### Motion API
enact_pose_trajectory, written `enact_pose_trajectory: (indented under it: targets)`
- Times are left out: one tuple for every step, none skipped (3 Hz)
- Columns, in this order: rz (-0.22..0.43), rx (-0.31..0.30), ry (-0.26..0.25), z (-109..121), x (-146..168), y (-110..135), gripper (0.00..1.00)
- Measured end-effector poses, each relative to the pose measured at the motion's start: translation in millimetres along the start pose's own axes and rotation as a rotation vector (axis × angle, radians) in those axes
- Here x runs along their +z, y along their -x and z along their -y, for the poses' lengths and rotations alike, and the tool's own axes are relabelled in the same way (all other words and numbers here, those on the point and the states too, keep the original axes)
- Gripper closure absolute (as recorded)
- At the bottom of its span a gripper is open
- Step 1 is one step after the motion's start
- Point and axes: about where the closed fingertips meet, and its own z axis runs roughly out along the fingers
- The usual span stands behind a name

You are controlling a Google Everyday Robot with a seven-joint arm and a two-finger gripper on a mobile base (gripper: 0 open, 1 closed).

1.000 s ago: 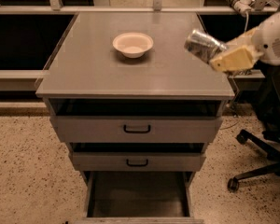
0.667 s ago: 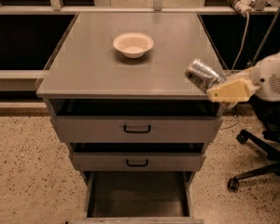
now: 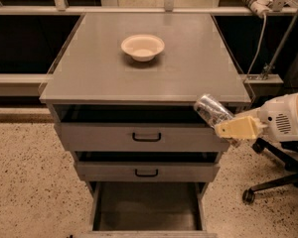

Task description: Place redbull can into bottom drawer

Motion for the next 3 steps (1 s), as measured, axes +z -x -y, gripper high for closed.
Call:
enact_pose_trajectory:
  targets:
    - [0.002,0.09,0.015,2.7,20.7,-40.2,1.0]
    - [0.037,0.266,0.016,8.0,61.7,-119.9,1.0]
    - [0.036,0.432,0.011,3.8,121.8,-221.5,1.0]
